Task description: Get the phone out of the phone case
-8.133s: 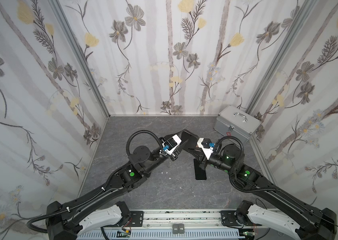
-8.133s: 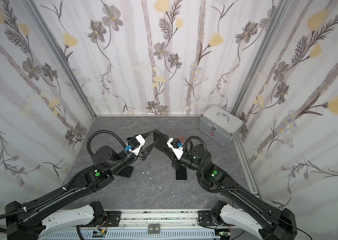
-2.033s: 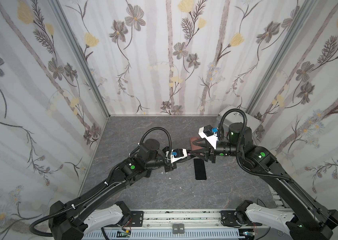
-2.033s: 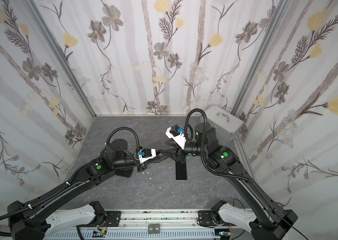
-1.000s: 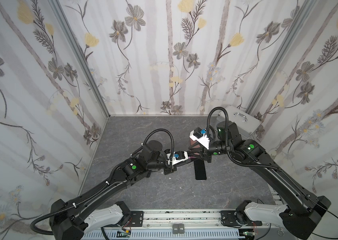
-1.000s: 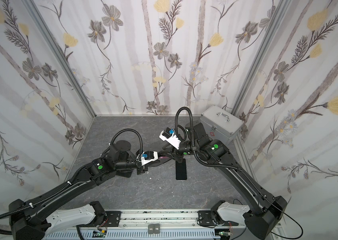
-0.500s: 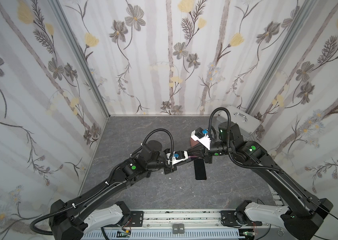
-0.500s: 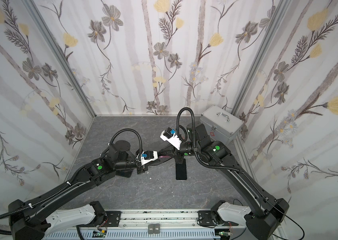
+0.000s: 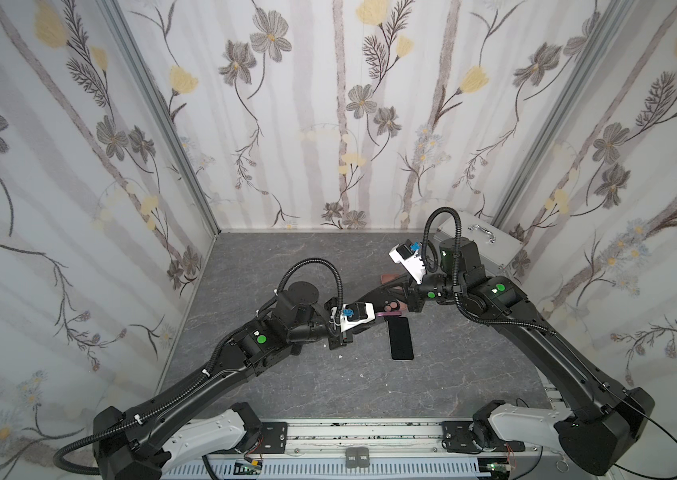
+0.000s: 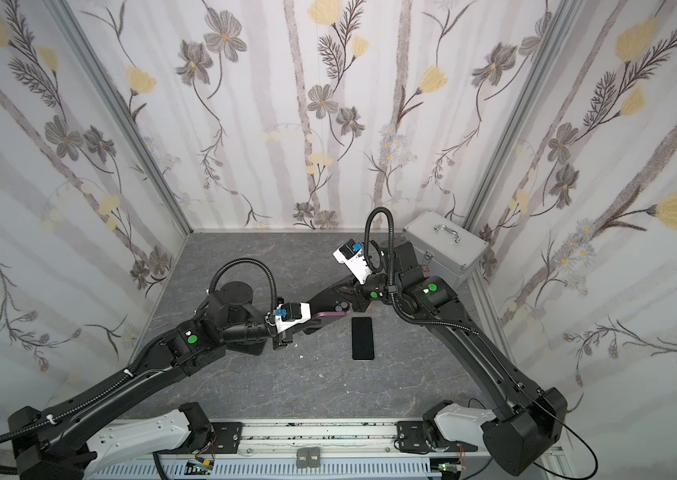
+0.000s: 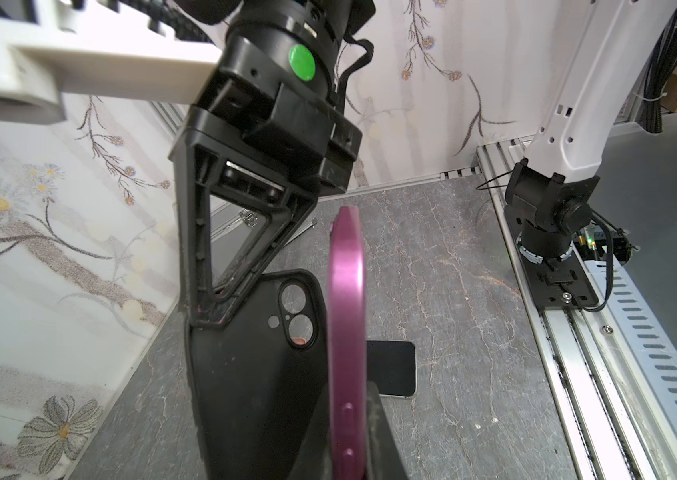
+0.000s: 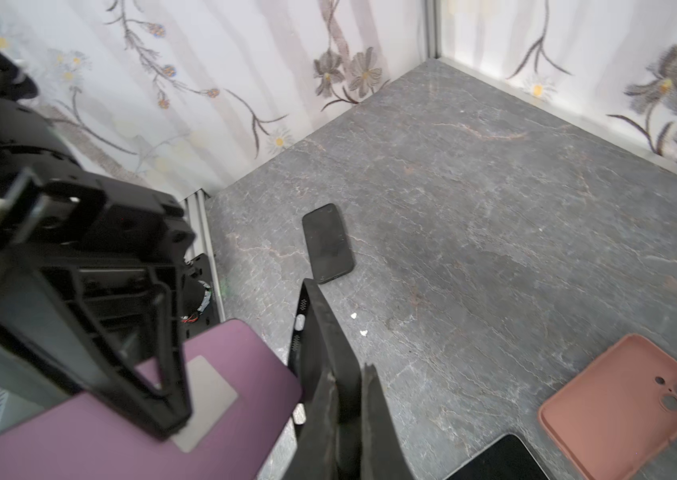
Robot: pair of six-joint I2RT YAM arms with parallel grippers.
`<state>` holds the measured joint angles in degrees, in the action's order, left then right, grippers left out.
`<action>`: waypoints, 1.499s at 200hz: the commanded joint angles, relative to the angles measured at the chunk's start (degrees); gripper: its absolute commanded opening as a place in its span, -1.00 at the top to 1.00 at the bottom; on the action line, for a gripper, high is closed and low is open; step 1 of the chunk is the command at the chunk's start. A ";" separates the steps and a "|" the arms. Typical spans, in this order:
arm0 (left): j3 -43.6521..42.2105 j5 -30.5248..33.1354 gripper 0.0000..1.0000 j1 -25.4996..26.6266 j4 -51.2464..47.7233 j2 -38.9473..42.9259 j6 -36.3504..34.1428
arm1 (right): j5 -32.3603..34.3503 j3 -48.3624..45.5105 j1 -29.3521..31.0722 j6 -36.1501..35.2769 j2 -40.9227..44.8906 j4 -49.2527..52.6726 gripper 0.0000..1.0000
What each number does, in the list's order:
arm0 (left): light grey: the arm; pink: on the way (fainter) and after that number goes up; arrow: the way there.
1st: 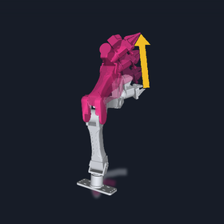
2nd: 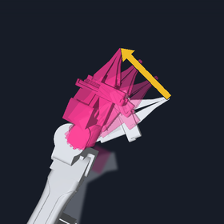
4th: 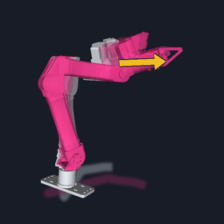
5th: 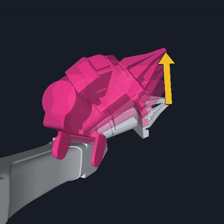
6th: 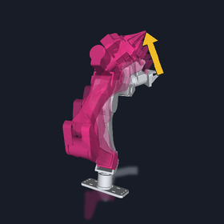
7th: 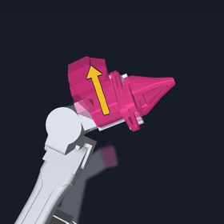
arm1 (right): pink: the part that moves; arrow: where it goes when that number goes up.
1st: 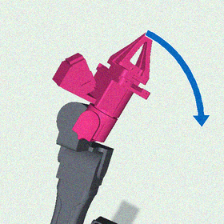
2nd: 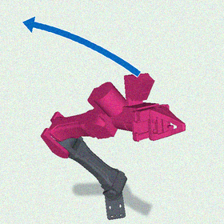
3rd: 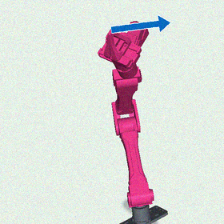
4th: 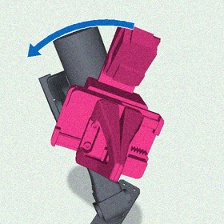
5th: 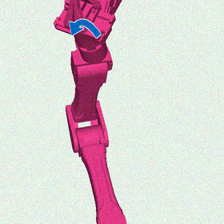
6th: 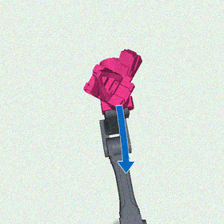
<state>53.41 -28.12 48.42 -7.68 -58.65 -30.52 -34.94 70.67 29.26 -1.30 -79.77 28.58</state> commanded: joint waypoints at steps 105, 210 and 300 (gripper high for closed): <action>-13.62 19.93 1.00 -0.95 22.98 -3.31 54.33 | 26.47 -20.32 -7.17 20.48 12.41 -12.52 1.00; -12.45 11.59 1.00 -4.63 20.56 -17.84 64.93 | 20.31 -21.20 -9.51 18.71 10.60 -3.84 1.00; -10.72 5.97 1.00 -6.50 25.65 -31.28 70.98 | 16.57 -22.99 -9.65 15.54 2.89 -7.73 1.00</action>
<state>41.67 -20.43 42.37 12.58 -87.46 36.05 -17.37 47.86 19.75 15.35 -75.77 24.88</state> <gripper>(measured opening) 0.088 0.078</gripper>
